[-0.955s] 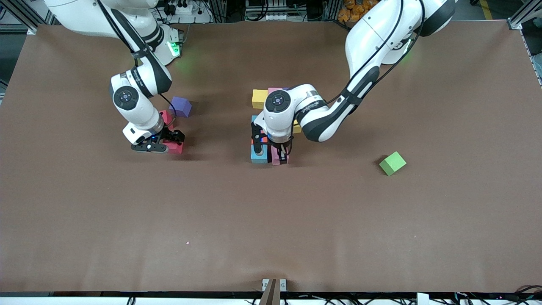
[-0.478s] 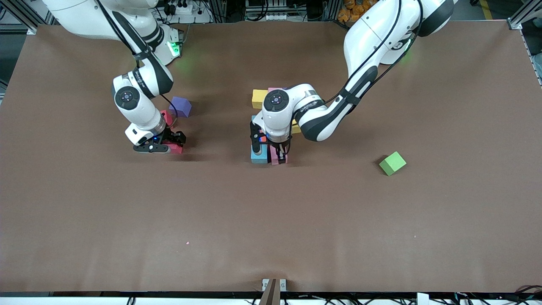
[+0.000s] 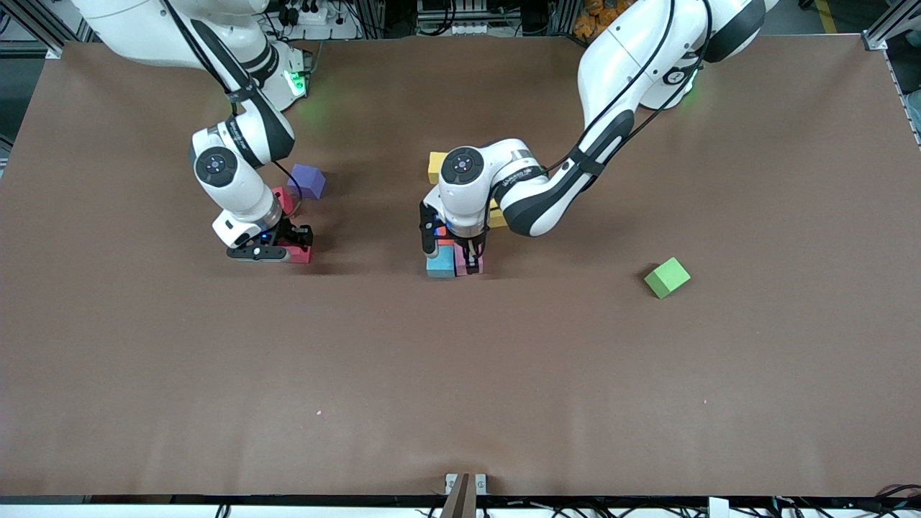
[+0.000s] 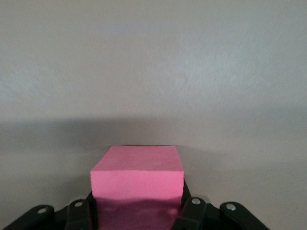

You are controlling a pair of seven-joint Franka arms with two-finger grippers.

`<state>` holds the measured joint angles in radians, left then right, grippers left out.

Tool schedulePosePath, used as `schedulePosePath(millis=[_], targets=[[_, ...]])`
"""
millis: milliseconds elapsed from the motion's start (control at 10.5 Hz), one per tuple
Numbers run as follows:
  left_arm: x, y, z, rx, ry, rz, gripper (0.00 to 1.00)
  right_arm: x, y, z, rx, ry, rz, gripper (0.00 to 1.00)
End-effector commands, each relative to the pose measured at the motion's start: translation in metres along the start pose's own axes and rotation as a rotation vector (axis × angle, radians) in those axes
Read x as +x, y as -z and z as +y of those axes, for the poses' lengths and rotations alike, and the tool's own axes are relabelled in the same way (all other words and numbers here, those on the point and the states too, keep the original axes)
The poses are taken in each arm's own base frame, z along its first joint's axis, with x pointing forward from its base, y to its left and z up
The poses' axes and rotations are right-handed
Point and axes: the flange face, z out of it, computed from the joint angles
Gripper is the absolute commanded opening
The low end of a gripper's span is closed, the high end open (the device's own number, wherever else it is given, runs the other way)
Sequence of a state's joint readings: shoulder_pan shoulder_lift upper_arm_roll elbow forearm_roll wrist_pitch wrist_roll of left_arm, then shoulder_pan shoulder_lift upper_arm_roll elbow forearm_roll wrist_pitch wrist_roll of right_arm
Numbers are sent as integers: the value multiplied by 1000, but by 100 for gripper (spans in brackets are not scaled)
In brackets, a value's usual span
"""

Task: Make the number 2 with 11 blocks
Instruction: 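Lower the pink cube below the cyan cube while the right gripper grasps pink, then open the left gripper and withdraw while the right gripper lifts pink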

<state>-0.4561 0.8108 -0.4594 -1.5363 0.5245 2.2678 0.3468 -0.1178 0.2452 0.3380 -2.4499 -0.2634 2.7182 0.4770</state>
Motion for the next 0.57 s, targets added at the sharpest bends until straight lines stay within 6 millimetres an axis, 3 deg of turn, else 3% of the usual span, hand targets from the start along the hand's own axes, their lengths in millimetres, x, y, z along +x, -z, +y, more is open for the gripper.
schedulePosePath(millis=[0, 96, 191, 287, 478], targets=[[5, -2, -9, 21, -31, 3, 67, 22, 47, -1, -54, 8, 15, 28], [5, 0, -12, 23, -48, 6, 67, 34, 60, -7, -59, 12, 23, 28], [5, 1, -13, 24, -46, 7, 73, 44, 73, -20, -51, 37, 49, 26], [5, 0, -11, 19, -44, 7, 100, 53, 84, -28, -43, 64, 74, 23], [5, 6, -13, 23, -24, 14, 100, 64, 105, -53, -35, 93, 94, 23]])
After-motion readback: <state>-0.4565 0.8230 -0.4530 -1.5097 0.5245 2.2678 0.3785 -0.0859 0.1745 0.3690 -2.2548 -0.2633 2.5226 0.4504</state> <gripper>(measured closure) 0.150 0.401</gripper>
